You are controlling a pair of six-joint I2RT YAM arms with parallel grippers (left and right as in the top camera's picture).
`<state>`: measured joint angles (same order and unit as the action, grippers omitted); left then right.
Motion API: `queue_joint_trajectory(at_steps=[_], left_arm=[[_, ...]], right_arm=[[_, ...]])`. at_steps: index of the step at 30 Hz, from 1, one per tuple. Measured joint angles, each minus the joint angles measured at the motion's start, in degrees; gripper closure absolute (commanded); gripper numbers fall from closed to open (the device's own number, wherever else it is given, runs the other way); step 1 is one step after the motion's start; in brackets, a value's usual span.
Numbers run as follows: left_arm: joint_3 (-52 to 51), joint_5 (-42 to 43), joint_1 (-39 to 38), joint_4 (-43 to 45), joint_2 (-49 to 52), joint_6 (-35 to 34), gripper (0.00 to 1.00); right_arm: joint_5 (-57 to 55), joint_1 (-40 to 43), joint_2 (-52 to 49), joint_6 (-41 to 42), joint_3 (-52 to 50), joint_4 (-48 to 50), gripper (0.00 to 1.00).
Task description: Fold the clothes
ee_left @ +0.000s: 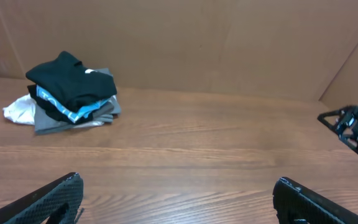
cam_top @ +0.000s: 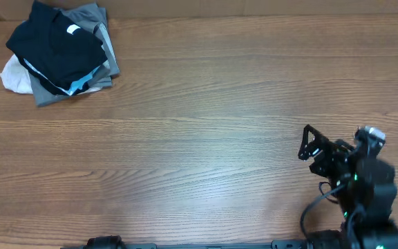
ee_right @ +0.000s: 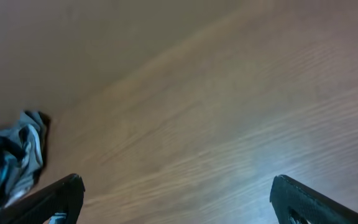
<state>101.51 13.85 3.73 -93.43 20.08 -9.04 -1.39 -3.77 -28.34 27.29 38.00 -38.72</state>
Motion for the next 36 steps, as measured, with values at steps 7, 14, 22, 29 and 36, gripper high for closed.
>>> queue_joint_trajectory(at_steps=[7,14,22,29,36], left_arm=[[-0.02,-0.04,-0.02,0.0,0.0,0.0,0.0],[-0.02,-0.04,0.0,0.0,0.0,0.0,0.0],[-0.02,-0.04,0.0,0.02,0.0,0.0,0.0],[-0.02,-0.04,0.0,0.0,0.0,0.0,0.0],[-0.02,-0.04,0.0,0.02,0.0,0.0,0.0]], right_arm=[[4.48,2.27,12.68,-7.19,-16.92,16.35,0.0],[5.88,2.99,20.7,-11.13,-28.76,30.1,0.0],[6.08,3.02,27.34,-12.81,-36.94,36.35,0.0],[6.58,4.28,27.5,-18.56,-36.94,35.23,0.0],[6.25,5.62,27.5,-21.79,-36.94,34.21,0.0]])
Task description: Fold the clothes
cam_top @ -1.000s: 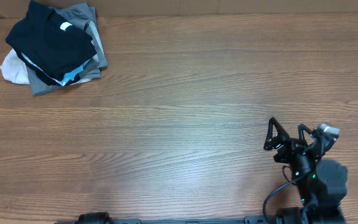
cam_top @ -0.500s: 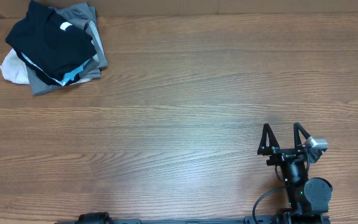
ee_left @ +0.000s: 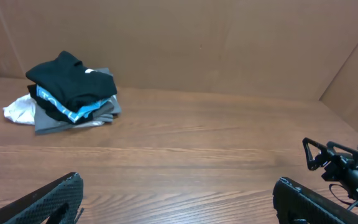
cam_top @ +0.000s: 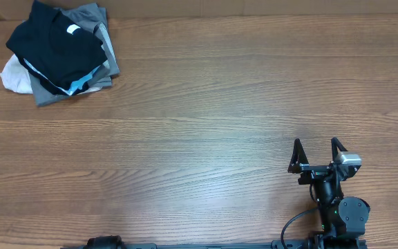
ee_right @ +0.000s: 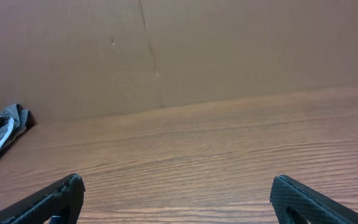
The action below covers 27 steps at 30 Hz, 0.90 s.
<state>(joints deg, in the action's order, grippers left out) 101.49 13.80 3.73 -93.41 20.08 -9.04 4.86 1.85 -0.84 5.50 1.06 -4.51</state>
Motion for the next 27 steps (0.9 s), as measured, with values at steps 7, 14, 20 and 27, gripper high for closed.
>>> queue_joint_trajectory(at_steps=[7,14,20,27], left_arm=[[0.0,-0.02,0.0,0.0,0.0,0.0,0.0],[0.0,0.0,0.0,0.0,0.0,0.0,0.0],[0.0,0.0,0.0,0.0,0.0,0.0,0.0],[0.0,0.0,0.0,0.0,0.0,0.0,0.0]], right_arm=[[-0.44,0.0,0.0,-0.68,0.0,-0.07,0.0],[-0.44,0.0,0.0,-0.83,0.0,-0.07,0.0],[-0.44,0.0,0.0,-0.9,0.0,-0.04,0.0],[-0.44,0.0,0.0,-1.03,0.0,-0.09,0.0]])
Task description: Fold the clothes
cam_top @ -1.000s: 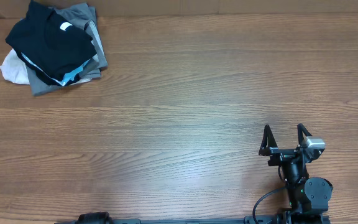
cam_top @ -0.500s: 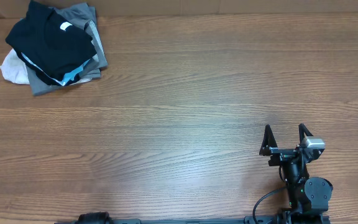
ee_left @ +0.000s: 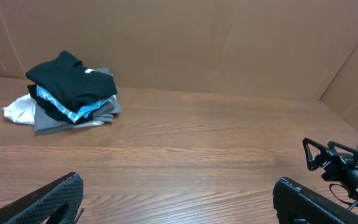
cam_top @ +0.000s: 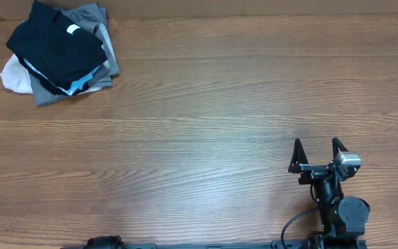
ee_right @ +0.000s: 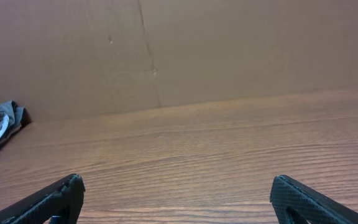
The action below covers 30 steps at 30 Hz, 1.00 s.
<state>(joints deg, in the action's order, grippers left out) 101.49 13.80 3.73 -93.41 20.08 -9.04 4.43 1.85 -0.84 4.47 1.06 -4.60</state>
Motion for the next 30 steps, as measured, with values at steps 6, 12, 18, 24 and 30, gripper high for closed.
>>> queue_joint_trajectory(at_steps=[6,12,18,24,30], left_arm=[[0.0,0.0,0.0,0.0,0.0,0.0,0.0],[0.0,-0.39,0.0,-2.67,0.0,-0.17,0.0],[-3.65,-1.2,0.0,1.31,-0.2,-4.37,0.0],[-22.43,-4.44,0.0,15.54,-2.1,-10.25,0.0],[-49.42,-4.0,-1.05,41.9,-12.48,-11.74,0.0]], right_arm=[[0.0,0.0,0.0,-0.02,0.0,-0.02,0.0],[-0.02,0.0,0.0,0.0,0.0,0.04,0.0],[0.0,0.0,0.0,-0.02,0.0,0.02,0.0],[0.0,0.0,0.0,0.02,0.0,-0.04,0.0],[0.0,0.0,0.0,0.0,0.0,0.0,0.0]])
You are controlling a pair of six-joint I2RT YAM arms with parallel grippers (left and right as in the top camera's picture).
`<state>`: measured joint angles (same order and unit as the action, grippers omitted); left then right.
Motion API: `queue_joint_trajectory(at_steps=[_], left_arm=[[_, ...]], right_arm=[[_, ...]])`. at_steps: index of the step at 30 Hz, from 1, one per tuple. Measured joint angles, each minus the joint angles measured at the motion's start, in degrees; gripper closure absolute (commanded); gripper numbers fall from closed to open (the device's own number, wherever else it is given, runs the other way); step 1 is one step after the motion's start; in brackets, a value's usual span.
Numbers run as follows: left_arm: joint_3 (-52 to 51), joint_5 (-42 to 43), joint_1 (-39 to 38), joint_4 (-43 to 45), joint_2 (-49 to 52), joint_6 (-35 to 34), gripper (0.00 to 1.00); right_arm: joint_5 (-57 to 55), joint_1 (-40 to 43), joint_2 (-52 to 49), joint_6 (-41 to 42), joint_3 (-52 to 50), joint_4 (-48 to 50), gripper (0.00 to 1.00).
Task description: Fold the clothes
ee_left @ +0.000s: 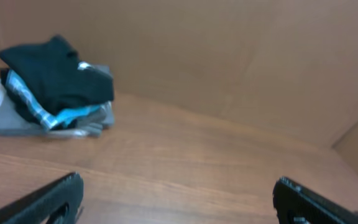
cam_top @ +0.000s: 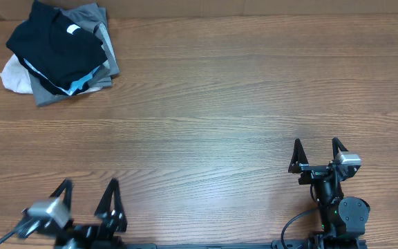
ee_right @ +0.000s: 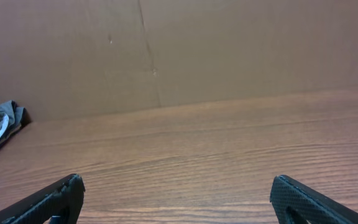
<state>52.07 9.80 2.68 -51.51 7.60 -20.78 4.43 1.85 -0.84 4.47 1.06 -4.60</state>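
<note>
A pile of clothes (cam_top: 59, 51) lies at the table's far left corner: a black garment on top, grey, light-blue-edged and white pieces under it. The left wrist view shows the pile (ee_left: 55, 87) far off at upper left; the right wrist view catches only its grey edge. My left gripper (cam_top: 87, 195) stands open at the front left edge, far from the pile. My right gripper (cam_top: 316, 149) stands open at the front right, nothing between its fingers.
Brown cardboard walls (ee_right: 166, 50) close off the back of the wooden table (cam_top: 213, 104). The bases of both arms sit along the front edge.
My left gripper, out of the overhead view before, now shows at the front left edge; its camera has shifted, with the pile larger and further left. The right arm has not moved.
At first my right gripper was turned sideways, pointing left near the front right edge. By 1.9 s ago it faced straight back, open, and stayed there. The left wrist view held still until now, when the left gripper came into the overhead view. The pile never moved.
</note>
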Motion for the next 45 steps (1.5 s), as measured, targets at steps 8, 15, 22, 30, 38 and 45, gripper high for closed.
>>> queue_joint_trajectory(at_steps=[8,15,22,30,38,45], left_arm=[[-26.75,0.46,-0.09,23.37,-6.36,-0.31,0.0],[-37.97,-0.26,-2.45,35.06,-6.54,3.21,0.0],[-47.89,-3.39,-2.71,46.77,-6.69,4.9,0.0],[-51.56,-5.4,-2.71,47.47,-6.73,7.85,0.0],[-51.56,-5.77,-2.16,47.43,-6.73,13.92,0.0],[-51.56,-5.81,-1.81,47.43,-6.73,13.94,0.0]], right_arm=[[0.02,0.0,0.0,-0.02,0.0,-0.04,0.0],[0.02,0.0,0.0,0.0,0.0,-0.02,0.0],[0.0,0.0,0.0,0.0,0.0,-0.04,0.0],[0.0,0.0,0.0,0.02,0.0,-0.04,0.0],[0.0,0.0,0.0,-0.02,0.0,-0.04,0.0],[-0.02,0.0,0.0,0.0,0.0,-0.07,0.0]])
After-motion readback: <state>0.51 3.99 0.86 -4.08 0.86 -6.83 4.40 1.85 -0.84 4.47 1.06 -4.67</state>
